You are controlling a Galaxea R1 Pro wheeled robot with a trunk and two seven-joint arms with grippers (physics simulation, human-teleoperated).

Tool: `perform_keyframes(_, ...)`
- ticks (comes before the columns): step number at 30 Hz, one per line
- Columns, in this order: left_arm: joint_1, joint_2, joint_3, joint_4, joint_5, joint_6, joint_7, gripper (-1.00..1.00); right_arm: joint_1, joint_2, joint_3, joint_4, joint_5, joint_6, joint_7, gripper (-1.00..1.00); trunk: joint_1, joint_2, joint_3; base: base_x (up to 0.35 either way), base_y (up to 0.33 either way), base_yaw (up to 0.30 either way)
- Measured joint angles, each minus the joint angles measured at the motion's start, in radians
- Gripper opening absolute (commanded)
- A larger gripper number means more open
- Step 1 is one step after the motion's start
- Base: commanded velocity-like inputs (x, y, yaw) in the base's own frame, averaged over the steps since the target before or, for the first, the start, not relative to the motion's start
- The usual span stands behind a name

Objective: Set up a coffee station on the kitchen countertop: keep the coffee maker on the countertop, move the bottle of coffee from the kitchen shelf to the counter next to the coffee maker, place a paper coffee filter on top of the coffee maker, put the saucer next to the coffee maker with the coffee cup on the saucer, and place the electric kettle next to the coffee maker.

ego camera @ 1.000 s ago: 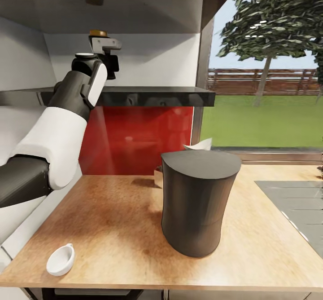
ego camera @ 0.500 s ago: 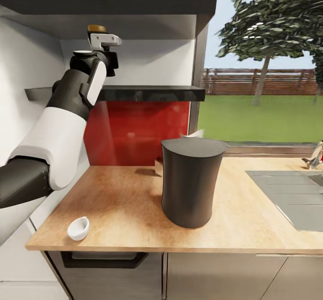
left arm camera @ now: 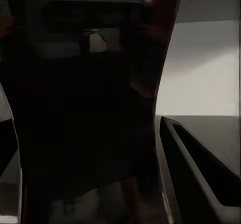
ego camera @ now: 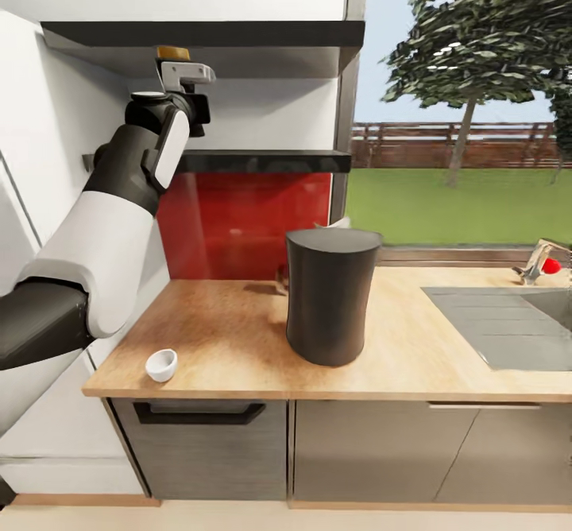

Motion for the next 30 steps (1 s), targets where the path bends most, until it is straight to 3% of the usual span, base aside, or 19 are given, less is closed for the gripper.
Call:
perform_keyframes(10,0.003,0.001,0.000,-0.005,0.000,0.000,-0.003,-1.00,0.000,0.001,0.000,0.000,0.000,0.000,0.000,1.00,-0.001,0.000,0.000,-0.232,0.000,0.000)
perform_keyframes(14,0.053,0.010,0.000,-0.083,0.001,0.000,-0.022,-1.00,0.000,0.001,0.000,0.000,0.000,0.000,0.000,1.00,-0.001,0.000,0.000,-0.014,0.000,0.000)
perform_keyframes(15,0.107,0.036,0.000,-0.173,0.001,0.001,-0.091,-1.00,0.000,0.002,0.000,0.000,0.000,0.000,-0.001,1.00,-0.001,0.000,0.000,-0.002,0.000,0.000)
perform_keyframes(17,0.155,0.083,0.000,-0.251,0.003,0.012,-0.205,-1.00,0.000,0.002,0.000,0.000,0.000,0.000,-0.001,1.00,-0.001,0.000,0.000,-0.001,0.000,0.000)
perform_keyframes(18,0.171,0.104,0.000,-0.272,0.000,0.026,-0.255,-1.00,0.000,0.002,0.000,0.000,0.000,0.000,-0.001,1.00,-0.001,0.000,0.000,0.000,0.000,0.000)
perform_keyframes(19,0.198,0.140,0.004,-0.309,0.008,0.052,-0.352,-1.00,0.000,0.003,0.000,0.000,0.000,0.000,-0.002,1.00,-0.001,0.000,0.000,0.000,0.000,0.000)
perform_keyframes(23,0.260,0.234,0.012,-0.429,0.013,0.082,-0.584,-1.00,0.000,0.006,0.000,0.000,0.000,-0.001,-0.002,1.00,-0.001,0.000,0.000,0.000,0.000,0.000)
perform_keyframes(26,0.277,0.275,0.021,-0.478,0.021,0.132,-0.684,-1.00,0.000,0.008,0.000,0.000,-0.001,-0.001,-0.002,1.00,-0.001,0.000,0.000,0.000,0.000,0.000)
perform_keyframes(27,0.280,0.290,0.041,-0.505,0.033,0.156,-0.731,-1.00,0.000,0.009,0.000,0.000,-0.001,-0.001,-0.002,1.00,-0.001,0.000,0.000,0.000,0.000,0.000)
perform_keyframes(30,0.301,0.305,0.094,-0.551,0.045,0.182,-0.814,-1.00,0.000,0.009,0.000,0.000,-0.001,-0.001,-0.002,1.00,-0.001,0.000,0.000,0.000,0.000,0.000)
